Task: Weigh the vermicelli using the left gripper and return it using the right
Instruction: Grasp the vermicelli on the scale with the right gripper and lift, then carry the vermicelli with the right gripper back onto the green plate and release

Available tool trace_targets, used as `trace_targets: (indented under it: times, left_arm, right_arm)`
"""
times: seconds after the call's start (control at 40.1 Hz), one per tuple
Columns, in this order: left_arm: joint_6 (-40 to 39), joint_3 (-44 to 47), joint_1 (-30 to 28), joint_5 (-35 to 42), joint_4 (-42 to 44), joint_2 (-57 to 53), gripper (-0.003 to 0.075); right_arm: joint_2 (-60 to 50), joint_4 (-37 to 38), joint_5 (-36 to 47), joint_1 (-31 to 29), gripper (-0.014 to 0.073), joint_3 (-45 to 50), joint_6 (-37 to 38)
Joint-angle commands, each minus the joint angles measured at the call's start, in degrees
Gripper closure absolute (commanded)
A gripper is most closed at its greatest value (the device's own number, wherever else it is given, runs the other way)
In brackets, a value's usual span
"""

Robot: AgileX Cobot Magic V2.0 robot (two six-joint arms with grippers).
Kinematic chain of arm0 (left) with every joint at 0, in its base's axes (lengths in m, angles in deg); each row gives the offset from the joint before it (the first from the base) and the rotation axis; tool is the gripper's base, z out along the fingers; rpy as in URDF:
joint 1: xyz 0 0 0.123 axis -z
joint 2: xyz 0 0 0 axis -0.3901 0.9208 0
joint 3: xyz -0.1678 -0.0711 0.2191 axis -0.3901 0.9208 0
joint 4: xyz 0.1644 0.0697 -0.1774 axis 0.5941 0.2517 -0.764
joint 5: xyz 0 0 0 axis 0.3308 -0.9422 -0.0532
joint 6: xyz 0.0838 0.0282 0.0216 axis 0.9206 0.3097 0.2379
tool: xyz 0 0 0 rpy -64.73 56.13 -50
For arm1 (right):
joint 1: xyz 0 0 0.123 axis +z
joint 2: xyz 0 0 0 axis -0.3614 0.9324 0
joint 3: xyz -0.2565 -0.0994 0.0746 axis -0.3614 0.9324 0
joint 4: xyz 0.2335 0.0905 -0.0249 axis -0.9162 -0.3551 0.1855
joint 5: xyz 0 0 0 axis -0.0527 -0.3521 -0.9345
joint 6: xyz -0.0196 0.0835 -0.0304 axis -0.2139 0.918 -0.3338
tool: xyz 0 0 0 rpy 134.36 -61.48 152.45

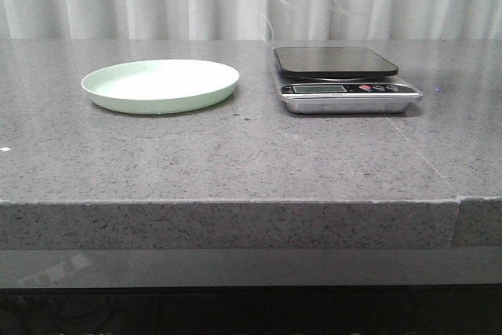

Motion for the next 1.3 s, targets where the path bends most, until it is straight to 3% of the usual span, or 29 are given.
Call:
trace_targets:
  times: [0.0,0.249,0.822,0.922,1.096,1.27]
  left_arm:
    - [0.1,-1.4,0.0,4.5,-0.5,0.3,0.0174]
    - [0.1,-1.4,0.0,4.5,-0.5,0.3,0.0174]
    - [0.1,-1.4,0.0,4.5,-0.5,0.3,0.0174]
    - [0.1,-1.4,0.0,4.5,-0.5,0.3,0.0174]
    - [0.1,-1.4,0.0,4.5,-0.5,0.3,0.0174]
    - [0.1,-1.4,0.0,4.5,-0.5,0.3,0.0174]
  right_arm:
    - [-2.6,-0.7,5.1,3.1,0.0428,-4.2,-0.4]
    - [2.0,-0.7,11.7,12.6,0.0428,-4.6,-0.4]
    - [14.6,-1.3,11.2,15.3,0.042,-4.6,-0.4]
    - [14.9,-1.7,9.9,15.3,0.034,-4.6,-0.4]
    - [14.9,-1.7,9.2,15.3,0.0118,-4.6,-0.4]
    - [12.5,-1.7,7.9,15.3,0.0078,-4.9,-0.4]
